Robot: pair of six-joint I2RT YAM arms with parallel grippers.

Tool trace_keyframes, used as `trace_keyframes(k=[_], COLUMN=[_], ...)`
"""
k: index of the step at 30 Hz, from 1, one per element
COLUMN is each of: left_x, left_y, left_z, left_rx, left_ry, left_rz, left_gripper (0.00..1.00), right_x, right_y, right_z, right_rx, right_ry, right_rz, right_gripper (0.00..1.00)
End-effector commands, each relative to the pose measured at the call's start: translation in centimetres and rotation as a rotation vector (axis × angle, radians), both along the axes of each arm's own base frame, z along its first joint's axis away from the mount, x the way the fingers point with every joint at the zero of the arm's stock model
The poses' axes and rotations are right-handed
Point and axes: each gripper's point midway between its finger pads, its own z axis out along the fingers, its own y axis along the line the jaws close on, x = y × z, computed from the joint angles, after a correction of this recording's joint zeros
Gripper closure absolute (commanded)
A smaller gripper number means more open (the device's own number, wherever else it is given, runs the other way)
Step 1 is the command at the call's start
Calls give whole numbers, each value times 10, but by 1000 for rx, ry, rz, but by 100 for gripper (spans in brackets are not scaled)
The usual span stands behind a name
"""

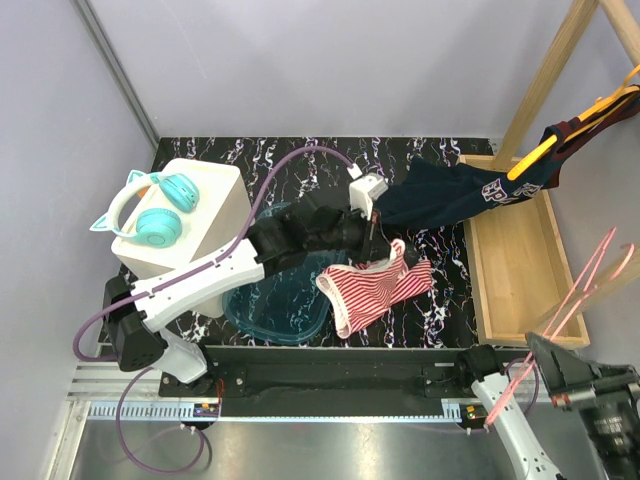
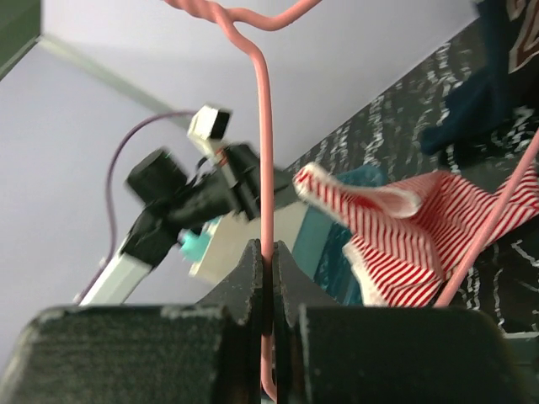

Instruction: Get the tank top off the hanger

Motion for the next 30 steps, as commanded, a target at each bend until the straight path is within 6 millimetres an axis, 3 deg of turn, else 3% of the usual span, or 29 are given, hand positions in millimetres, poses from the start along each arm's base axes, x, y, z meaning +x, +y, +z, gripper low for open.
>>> trace_keyframes(k=[1,11,18,24,30], left_x=[-22,-40,-50,-57,-60], left_y=[-5,-1,-3,-1,0], left_z=[35,18,19,16,14], left_rx=[-105,-79,-82,-77,-73], left_ry=[-64,-41,-39,-34,-34], left_rz=[-12,-12,-28,-36,-36], left_gripper=[100,100,100,100,100], right_x=[53,104,151,167,168], right_y=[-30,-62,-68,-71,-72], right_z=[22,83,92,98,116], right_rx=[35,239,411,521,551], right_ry=[2,-85,0,10,-21], right_rz=[-232,-473,-584,-623,-622], right_gripper=[100,100,100,100,100])
